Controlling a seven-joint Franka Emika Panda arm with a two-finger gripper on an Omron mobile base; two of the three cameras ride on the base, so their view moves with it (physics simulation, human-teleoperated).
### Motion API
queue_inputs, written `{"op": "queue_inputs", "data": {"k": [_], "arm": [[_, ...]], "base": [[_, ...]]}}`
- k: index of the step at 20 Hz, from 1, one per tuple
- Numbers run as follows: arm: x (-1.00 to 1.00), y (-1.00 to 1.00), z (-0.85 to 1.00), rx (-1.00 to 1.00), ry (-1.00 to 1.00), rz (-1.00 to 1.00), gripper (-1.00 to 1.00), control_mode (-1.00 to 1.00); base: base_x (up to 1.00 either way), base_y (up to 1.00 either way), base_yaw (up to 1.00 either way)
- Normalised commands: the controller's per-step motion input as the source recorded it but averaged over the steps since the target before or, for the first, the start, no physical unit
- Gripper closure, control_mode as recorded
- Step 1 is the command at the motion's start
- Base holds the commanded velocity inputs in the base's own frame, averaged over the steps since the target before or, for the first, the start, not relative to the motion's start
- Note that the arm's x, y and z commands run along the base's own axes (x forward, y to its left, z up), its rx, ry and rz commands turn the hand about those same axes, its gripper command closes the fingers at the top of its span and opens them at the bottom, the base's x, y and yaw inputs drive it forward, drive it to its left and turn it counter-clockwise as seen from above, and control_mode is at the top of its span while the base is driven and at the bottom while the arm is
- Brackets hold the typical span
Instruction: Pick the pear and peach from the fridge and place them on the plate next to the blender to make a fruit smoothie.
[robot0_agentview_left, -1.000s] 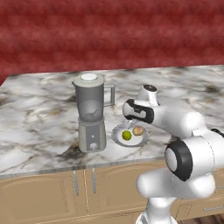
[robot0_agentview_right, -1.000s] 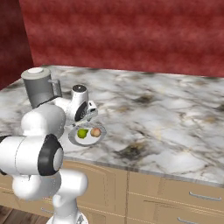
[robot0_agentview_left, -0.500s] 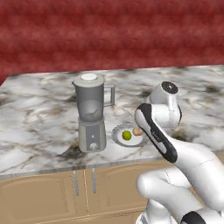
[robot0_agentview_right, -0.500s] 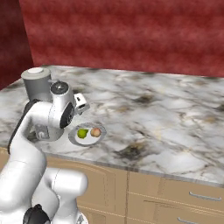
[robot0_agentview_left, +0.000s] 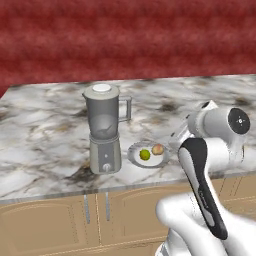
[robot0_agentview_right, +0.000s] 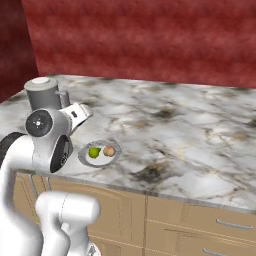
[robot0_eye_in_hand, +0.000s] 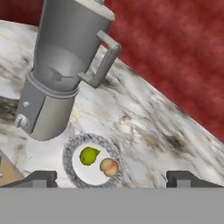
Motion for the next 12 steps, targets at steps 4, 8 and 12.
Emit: {"op": "queue_inputs", "data": {"k": [4, 8, 12], "arm": [[-1.00, -0.21, 0.86, 0.00, -0.47, -0.03, -1.00, -1.00], [-0.71, -0.23, 0.56, 0.00, -0.20, -0.02, -1.00, -1.00], [0.00, 0.00, 0.00, 0.01, -0.01, 0.00, -1.00, -1.00]], "base": [[0.00, 0.00, 0.00], [0.00, 0.00, 0.00], [0.00, 0.00, 0.00]]}}
